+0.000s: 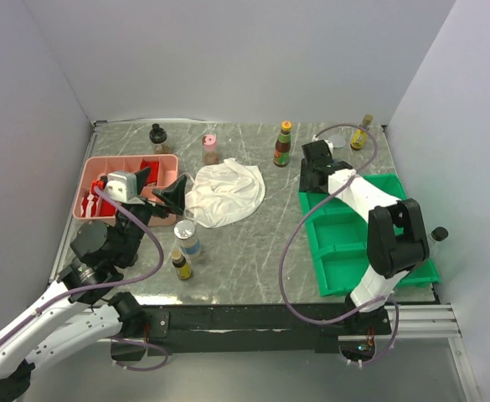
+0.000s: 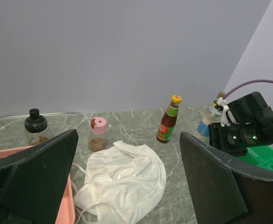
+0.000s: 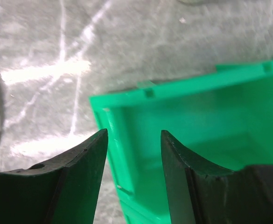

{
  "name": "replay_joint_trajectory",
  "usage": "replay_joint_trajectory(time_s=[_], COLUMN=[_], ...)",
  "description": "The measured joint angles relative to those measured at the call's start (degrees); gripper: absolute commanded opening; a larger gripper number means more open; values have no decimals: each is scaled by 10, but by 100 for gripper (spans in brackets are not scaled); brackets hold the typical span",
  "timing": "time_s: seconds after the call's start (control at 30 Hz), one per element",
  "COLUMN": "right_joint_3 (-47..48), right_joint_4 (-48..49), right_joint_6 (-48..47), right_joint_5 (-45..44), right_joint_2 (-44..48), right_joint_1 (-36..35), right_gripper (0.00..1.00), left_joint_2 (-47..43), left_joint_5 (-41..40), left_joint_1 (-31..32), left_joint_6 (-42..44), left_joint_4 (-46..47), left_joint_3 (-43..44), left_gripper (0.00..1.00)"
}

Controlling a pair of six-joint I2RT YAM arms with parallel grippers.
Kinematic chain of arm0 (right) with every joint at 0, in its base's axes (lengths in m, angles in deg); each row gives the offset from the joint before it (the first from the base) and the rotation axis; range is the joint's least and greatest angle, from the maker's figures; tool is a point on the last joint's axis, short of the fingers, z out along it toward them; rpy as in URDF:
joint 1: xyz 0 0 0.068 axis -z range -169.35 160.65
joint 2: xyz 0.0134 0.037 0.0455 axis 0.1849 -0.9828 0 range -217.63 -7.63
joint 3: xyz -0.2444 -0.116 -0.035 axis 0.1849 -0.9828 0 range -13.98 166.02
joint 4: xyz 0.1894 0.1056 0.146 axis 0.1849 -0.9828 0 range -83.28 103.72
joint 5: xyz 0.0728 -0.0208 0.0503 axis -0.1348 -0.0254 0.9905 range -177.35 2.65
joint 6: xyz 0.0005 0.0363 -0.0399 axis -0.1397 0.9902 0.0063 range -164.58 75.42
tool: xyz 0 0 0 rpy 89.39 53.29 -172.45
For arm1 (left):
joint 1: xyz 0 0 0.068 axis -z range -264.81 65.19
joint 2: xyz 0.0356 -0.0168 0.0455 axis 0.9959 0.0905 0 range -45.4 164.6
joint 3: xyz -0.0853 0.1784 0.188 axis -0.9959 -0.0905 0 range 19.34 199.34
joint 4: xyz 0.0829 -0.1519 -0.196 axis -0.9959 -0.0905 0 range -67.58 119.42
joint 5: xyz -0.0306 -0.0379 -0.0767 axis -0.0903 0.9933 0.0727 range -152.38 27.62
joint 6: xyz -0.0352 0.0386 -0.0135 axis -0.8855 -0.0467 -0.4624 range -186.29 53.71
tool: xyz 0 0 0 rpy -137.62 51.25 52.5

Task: Organize the condiment bottles
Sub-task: Move the storage box to the center of the board.

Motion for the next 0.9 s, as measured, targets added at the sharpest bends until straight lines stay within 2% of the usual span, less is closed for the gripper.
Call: replay_joint_trajectory(time_s=[0.2, 0.4, 0.47, 0.63, 0.9], right_joint_3=[26, 34, 34, 35, 44], right_joint_4=[0, 7, 12, 21, 14], right_joint_6=[7, 7, 7, 6, 19], right_joint_5=[-14, -22, -12, 11, -7], right_joint_2=[-19, -38, -48, -72, -139], right_joint_1=[-32, -64, -71, -78, -77], right_gripper=[54, 38, 36, 34, 33], left_joint_2=[0, 2, 2, 2, 9], left_joint_5=[0, 0, 0, 0, -3], left_joint_1=[0, 0, 0, 0, 0], left_joint_6=[1, 1, 2, 3, 3], left_joint_4=[0, 0, 0, 0, 0], left_joint_3=[0, 0, 0, 0, 0], left_gripper=[97, 97, 97, 97, 97])
